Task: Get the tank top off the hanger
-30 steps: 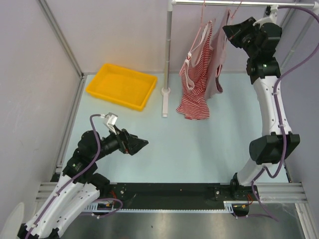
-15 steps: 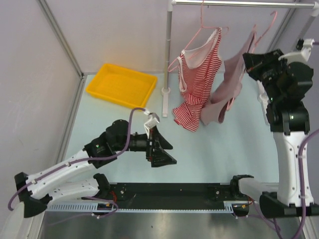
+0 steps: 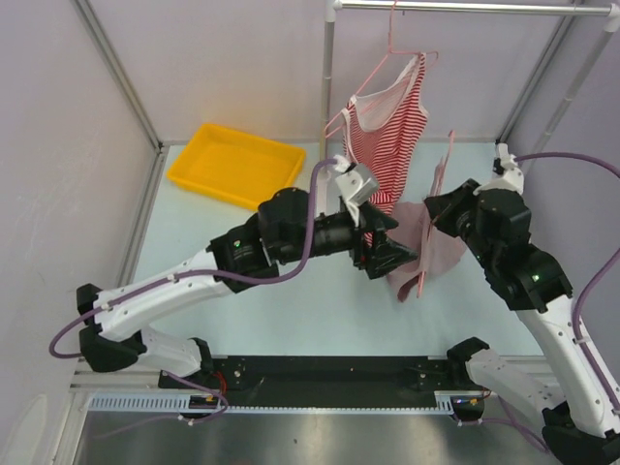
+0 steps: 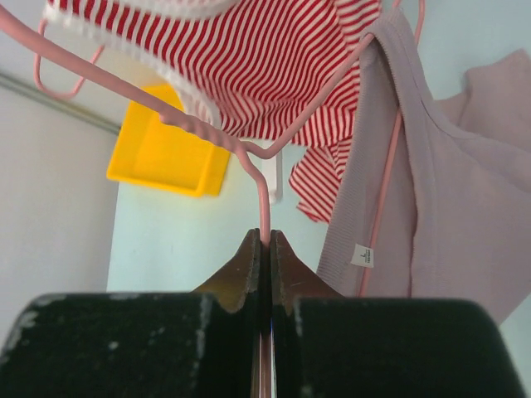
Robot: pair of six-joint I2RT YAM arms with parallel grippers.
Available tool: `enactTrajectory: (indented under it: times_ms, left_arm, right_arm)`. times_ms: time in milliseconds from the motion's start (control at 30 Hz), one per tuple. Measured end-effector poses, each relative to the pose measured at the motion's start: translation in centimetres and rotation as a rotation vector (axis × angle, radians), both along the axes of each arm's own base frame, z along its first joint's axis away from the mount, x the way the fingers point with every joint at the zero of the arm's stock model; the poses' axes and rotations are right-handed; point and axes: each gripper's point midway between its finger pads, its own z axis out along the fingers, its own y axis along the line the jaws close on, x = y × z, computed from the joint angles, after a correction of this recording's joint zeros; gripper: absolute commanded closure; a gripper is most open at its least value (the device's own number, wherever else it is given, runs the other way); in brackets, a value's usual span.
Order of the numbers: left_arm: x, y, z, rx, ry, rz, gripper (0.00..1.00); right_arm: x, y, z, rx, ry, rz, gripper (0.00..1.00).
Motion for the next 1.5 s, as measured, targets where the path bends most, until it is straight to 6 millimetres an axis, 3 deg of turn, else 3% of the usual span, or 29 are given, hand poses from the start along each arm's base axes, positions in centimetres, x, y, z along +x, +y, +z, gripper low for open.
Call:
enactTrajectory:
  times_ms: [100,200,267,400,533,900,1033,1133,1167,1267,1333,1500]
  left_arm:
    - [0.3,-1.4,1.4,0.011,-0.035,-0.025,0.34]
    - [-0.2,-1.3,0.2,0.044,-0.054,-0.057,0.41]
    - [-0.5,-0.6,-2.0,0.078,-0.059,-0.063,0.41]
    - [-1.2,1.0,-7.4,0.162,-0.049,-0.083,0.22]
    - [-1.6,0.7,-10.8,0.212,-0.047,-0.114,0.20]
    - [0.0,-1.9,-11.6,0.186,-0.106,-0.089,0.21]
    - [0.4,-2.6,-12.8,0.209,-0.098,-0.084,0.33]
    - [0.9,-3.0,-13.4,0.225,-0.099,-0.072,0.50]
    - [1.0,-3.2,-13.4,0.227,-0.103,-0.068,0.61]
    - [1.4,-3.5,-12.7,0.220,-0.114,-0.057,0.80]
    - [1.6,-3.8,-11.9,0.215,-0.130,-0.050,1.00]
    - [2.3,-4.4,-10.0,0.222,-0.147,-0.033,1.00]
  right_arm:
    - [-0.5,1.7,-0.7,-0.015,0.016,0.055,1.00]
    - [-1.0,2.6,-0.3,-0.003,0.003,0.098,1.00]
    - [-1.4,2.9,0.2,0.012,-0.012,0.121,1.00]
    - [-2.2,3.4,1.5,0.045,-0.047,0.165,1.00]
    - [-2.7,3.9,3.1,0.084,-0.083,0.202,1.00]
    - [-3.1,4.6,3.8,0.128,-0.088,0.236,1.00]
    - [-3.2,4.8,3.9,0.139,-0.084,0.240,1.00]
    - [-3.3,4.9,4.0,0.150,-0.084,0.248,1.00]
    - [-3.4,4.9,4.1,0.154,-0.085,0.250,1.00]
    - [-3.7,4.8,4.4,0.165,-0.092,0.249,1.00]
    - [-4.0,4.6,4.7,0.174,-0.102,0.248,1.00]
    - [-4.3,3.4,5.2,0.179,-0.129,0.199,1.00]
